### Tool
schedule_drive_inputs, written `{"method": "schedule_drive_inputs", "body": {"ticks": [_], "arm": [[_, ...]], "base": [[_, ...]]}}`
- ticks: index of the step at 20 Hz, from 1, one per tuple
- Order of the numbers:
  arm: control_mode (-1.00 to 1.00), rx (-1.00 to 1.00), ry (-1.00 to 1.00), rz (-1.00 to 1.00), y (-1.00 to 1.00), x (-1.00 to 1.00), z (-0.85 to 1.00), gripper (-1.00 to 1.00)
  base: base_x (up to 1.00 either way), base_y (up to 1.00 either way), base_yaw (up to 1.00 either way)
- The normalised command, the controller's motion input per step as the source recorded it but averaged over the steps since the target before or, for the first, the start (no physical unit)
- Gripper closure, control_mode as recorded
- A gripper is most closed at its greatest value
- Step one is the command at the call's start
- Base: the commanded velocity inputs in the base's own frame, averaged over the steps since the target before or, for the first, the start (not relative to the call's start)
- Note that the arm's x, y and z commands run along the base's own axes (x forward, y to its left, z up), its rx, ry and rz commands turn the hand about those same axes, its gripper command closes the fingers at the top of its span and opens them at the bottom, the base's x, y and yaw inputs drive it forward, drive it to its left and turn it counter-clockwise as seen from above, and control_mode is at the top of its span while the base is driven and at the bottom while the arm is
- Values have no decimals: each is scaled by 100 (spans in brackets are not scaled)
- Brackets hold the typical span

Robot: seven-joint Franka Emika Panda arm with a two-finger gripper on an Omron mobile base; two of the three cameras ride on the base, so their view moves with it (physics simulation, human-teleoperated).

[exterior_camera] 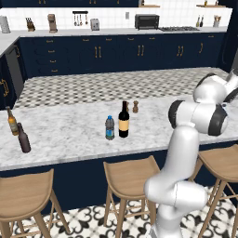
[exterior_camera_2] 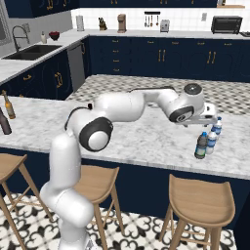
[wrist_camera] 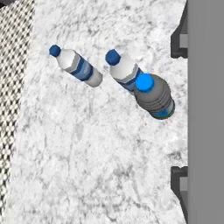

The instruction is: Move the plastic bottles in the middle to the plastics group, and the glass bottles in the middle to the glass group.

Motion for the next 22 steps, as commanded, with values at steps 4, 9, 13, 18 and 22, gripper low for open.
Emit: {"method": "schedule_drive_inputs", "body": {"ticks": [4,9,13,18,22], "arm": [[-100,0,-6,7,98,-33,1,-100],[-100,0,-10,9,100,-35,0,-100],[-100,0,-7,14,100,-18,0,-100],[-100,0,-2,20,100,-12,4,-100],[-100,-8,0,10,100,-46,55,-100]], "base": [[0,0,0],[0,0,0],[0,0,0],[0,0,0],[0,0,0]]}}
